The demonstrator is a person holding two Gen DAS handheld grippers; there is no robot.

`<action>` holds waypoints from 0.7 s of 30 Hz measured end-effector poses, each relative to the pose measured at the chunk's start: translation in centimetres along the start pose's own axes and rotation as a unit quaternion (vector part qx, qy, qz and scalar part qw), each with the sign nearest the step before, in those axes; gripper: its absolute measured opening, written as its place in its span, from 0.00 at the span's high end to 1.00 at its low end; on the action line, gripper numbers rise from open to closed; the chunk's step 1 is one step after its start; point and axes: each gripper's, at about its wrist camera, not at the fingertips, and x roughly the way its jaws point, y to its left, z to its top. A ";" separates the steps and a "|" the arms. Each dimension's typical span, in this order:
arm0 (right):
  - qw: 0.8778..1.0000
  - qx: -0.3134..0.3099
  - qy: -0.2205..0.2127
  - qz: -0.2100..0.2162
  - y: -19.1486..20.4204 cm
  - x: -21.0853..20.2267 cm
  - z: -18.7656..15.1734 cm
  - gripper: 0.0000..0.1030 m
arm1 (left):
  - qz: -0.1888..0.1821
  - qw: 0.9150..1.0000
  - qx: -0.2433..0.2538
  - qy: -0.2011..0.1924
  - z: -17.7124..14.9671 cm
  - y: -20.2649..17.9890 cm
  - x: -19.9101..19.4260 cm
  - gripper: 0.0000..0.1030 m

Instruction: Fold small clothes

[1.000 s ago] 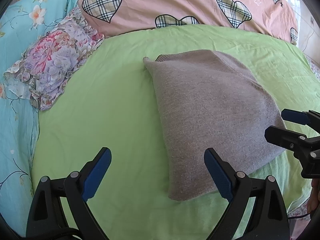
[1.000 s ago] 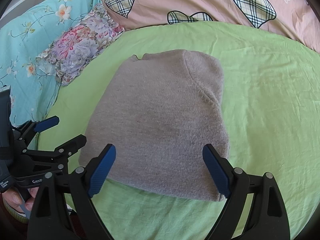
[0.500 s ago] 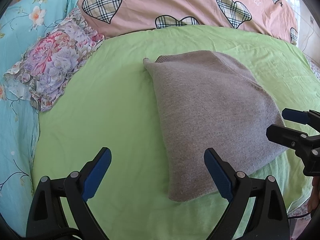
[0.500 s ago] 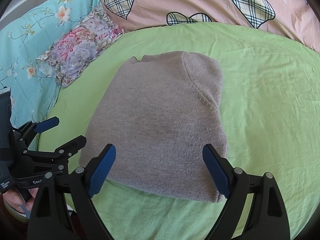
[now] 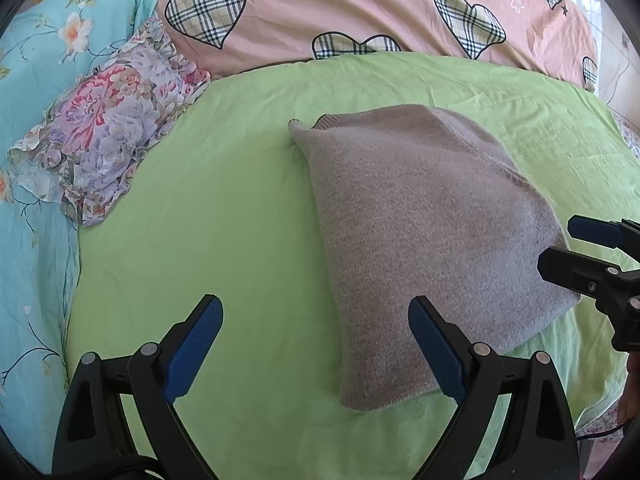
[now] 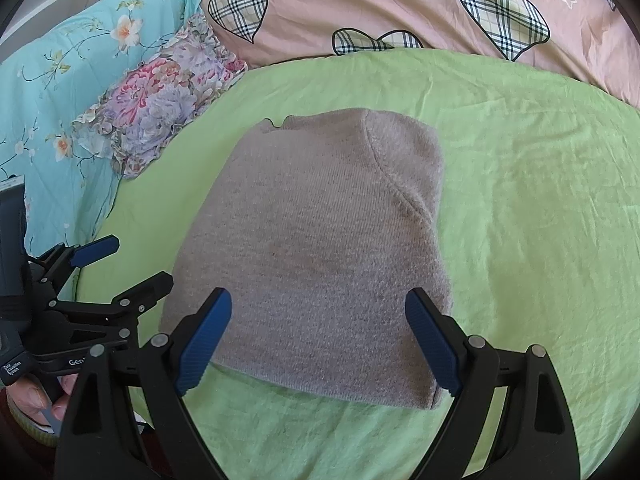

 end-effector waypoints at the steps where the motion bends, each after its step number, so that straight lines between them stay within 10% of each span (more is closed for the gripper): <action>1: 1.000 0.000 0.000 -0.001 0.0 0.0 0.0 0.14 | 0.001 1.000 0.000 -0.001 0.1 0.0 0.0 0.08; 21: 1.000 0.000 -0.013 0.005 -0.2 -0.1 0.8 0.14 | 0.014 1.000 -0.007 -0.005 0.9 0.1 0.0 0.08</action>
